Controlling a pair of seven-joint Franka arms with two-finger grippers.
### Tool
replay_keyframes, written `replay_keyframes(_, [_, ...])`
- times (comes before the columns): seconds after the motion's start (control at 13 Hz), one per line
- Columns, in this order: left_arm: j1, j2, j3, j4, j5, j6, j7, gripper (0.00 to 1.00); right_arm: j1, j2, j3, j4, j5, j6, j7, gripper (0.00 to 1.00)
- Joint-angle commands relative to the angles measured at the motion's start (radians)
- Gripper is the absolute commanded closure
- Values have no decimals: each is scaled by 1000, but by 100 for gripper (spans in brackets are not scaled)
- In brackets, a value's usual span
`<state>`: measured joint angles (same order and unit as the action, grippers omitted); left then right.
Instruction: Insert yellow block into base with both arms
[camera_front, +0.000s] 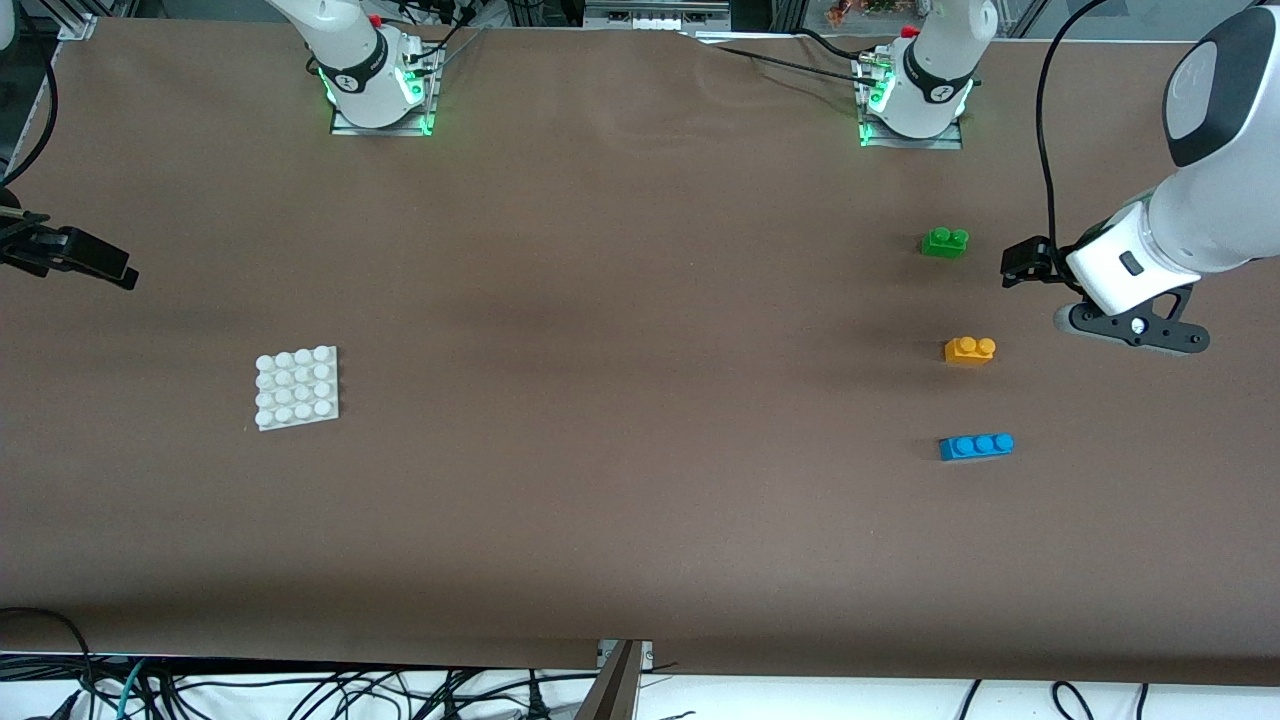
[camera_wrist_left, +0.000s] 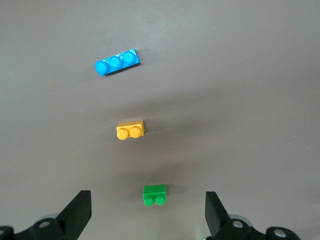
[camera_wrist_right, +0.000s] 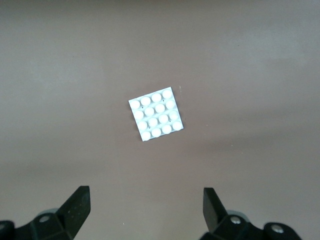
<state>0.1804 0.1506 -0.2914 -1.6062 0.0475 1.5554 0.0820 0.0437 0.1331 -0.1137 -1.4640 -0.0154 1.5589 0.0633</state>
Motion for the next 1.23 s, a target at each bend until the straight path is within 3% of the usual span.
replay_keyframes(0.0, [5, -2, -5, 17, -1, -20, -4, 0, -4, -6, 8, 2, -12, -5, 7, 0])
replay_keyframes(1.16, [8, 0, 6, 17, -1, -20, 10, 0, -5, -6, 8, 2, -12, -3, 0, 0])
